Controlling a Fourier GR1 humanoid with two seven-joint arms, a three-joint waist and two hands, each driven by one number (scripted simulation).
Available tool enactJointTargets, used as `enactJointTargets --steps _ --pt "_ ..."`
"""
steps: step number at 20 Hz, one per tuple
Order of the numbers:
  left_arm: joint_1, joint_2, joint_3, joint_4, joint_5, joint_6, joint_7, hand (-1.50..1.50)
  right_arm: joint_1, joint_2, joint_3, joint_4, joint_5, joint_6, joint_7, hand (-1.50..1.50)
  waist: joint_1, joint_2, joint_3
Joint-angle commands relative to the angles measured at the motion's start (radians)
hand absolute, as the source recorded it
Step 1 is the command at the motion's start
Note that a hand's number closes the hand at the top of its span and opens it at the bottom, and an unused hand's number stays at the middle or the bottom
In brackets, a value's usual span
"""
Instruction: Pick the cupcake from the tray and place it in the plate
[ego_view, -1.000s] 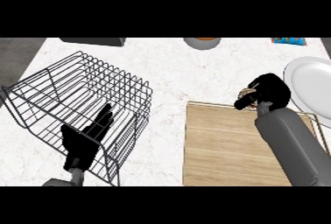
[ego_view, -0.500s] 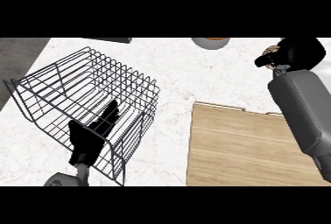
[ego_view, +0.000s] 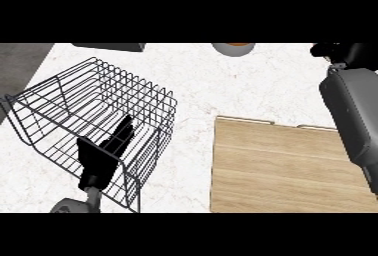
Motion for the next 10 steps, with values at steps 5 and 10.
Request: enactJointTargets --steps 5,10 --pt "0.048 -0.004 0.005 0.013 -0.006 0.011 -0.024 0.00 0.034 0.000 -0.159 0.066 0.183 -0.328 0.228 1.50 -0.037 -0.012 -0.002" --pt "0.035 0.009 0.028 0.010 0.002 0.010 -0.016 0.00 0.107 -0.047 -0.256 0.122 0.316 -0.421 0.229 1.50 -0.052 -0.011 -0.001"
